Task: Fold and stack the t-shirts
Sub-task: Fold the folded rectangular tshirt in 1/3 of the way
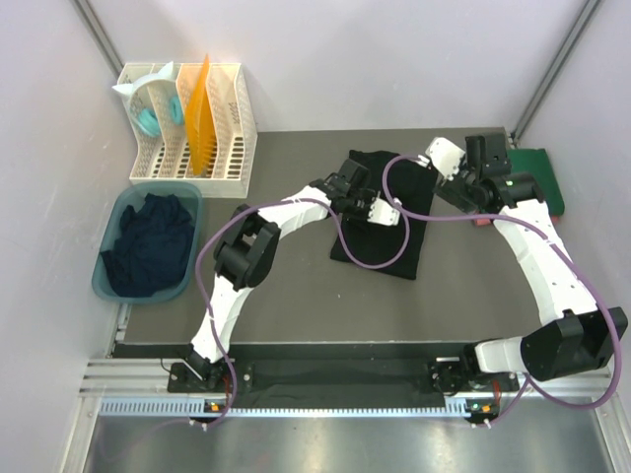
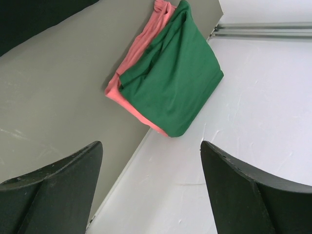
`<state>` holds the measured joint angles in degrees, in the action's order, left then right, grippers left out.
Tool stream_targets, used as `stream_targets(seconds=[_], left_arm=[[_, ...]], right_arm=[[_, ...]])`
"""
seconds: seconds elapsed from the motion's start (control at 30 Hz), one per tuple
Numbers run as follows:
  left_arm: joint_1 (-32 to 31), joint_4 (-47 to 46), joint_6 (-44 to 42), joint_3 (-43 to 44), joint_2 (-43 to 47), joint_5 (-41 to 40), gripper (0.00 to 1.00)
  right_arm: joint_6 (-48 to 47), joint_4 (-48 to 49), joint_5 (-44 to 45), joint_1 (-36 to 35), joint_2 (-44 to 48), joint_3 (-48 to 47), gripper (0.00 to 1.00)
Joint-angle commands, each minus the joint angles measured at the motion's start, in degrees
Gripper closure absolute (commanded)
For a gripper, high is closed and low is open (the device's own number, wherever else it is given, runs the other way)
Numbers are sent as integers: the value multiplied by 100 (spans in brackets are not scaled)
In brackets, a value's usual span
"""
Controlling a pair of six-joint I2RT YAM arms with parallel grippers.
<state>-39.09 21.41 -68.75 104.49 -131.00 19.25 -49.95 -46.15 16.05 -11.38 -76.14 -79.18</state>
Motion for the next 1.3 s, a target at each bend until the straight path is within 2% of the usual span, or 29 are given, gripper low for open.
stream_targets(seconds=[0.0,0.3,0.6,0.63,0.67,0.73,0.77,0.8,0.87,0.9,1.0,1.07,1.13,1.2,1.23,1.27], left_arm=[[-11,-1199,-24,-86,567,-473,100],[-11,-1771,-244,-192,619,-773,98],[-11,-2589,-560,-622,584,-1203,86],[-11,-2685,-595,-675,576,-1256,74],[-11,-3016,-604,-719,567,-1326,67],[-20,-3326,-604,-781,488,-1607,61],[-20,-3649,-570,-781,427,-1721,47],[-28,-3966,-534,-807,383,-2096,40],[-28,-4441,-516,-833,260,-2319,32],[-28,-4940,-525,-851,216,-2433,30],[7,-5671,-622,-799,40,-2776,29],[50,-5718,-535,-676,-4,-2926,29],[147,-5272,-194,-421,57,-2953,26],[305,-4710,45,-324,320,-2629,26],[349,-3994,177,-367,460,-2393,28],[402,-3647,178,-611,827,-1729,31]], right_arm=[[47,238,20,74,82,-36,19],[30,265,-6,74,-24,-151,19],[30,247,12,74,-50,-177,19],[38,238,20,74,-50,-177,19],[38,229,12,65,-41,-177,19],[56,212,38,74,-41,-168,19],[65,212,38,83,-33,-160,19],[73,203,47,74,-33,-142,19],[91,194,56,74,-33,-98,18],[100,194,47,65,-33,-81,18],[109,185,64,74,-41,-71,18],[109,168,82,74,-50,-98,18],[109,177,73,74,-41,-98,18],[117,168,56,74,-50,-72,18],[117,177,56,74,-59,-28,18],[117,177,64,65,-50,-10,18]])
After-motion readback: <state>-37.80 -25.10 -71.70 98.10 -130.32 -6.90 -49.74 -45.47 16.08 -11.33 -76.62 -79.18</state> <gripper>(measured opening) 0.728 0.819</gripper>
